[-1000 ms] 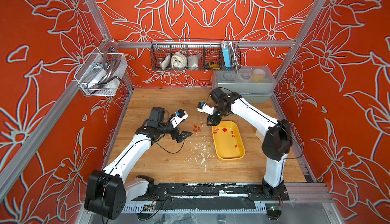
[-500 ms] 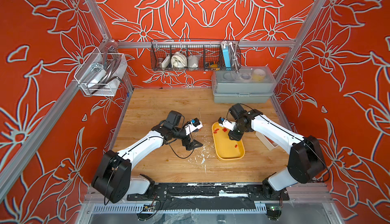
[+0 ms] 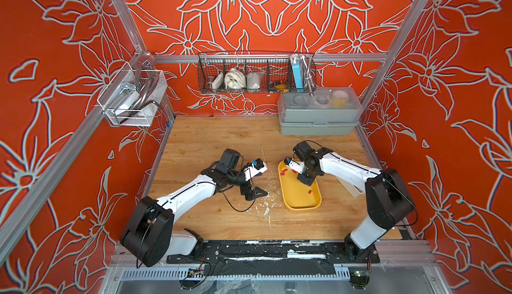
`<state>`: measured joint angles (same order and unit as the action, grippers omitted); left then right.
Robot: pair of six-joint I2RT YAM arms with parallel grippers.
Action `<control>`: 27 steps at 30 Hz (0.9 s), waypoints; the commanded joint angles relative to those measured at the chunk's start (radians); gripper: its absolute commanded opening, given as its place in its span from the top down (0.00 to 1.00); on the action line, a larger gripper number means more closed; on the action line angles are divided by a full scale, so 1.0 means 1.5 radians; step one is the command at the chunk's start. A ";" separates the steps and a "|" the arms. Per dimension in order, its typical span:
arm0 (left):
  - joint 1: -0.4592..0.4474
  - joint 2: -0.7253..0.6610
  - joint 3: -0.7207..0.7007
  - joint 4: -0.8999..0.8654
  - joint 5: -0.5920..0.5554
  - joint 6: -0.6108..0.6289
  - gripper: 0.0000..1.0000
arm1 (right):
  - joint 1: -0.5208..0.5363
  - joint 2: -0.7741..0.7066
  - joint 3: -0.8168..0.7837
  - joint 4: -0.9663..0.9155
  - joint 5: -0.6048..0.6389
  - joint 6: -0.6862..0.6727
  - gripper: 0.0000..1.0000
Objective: Take the screw protection sleeves out of the storage box
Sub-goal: Pick up the screw protection sleeve from the storage box.
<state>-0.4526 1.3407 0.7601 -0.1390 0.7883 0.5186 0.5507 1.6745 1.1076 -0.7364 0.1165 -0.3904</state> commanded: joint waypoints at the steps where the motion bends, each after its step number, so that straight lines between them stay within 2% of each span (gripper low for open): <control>1: -0.003 -0.016 0.004 0.006 0.011 -0.001 0.02 | 0.006 0.025 0.026 0.003 0.047 0.021 0.76; 27: -0.003 -0.032 0.002 -0.013 0.011 0.014 0.02 | 0.021 0.110 0.051 -0.013 0.108 0.032 0.79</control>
<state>-0.4526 1.3144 0.7601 -0.1410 0.7883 0.5274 0.5774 1.8141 1.1652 -0.7330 0.2508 -0.3519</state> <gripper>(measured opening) 0.984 0.215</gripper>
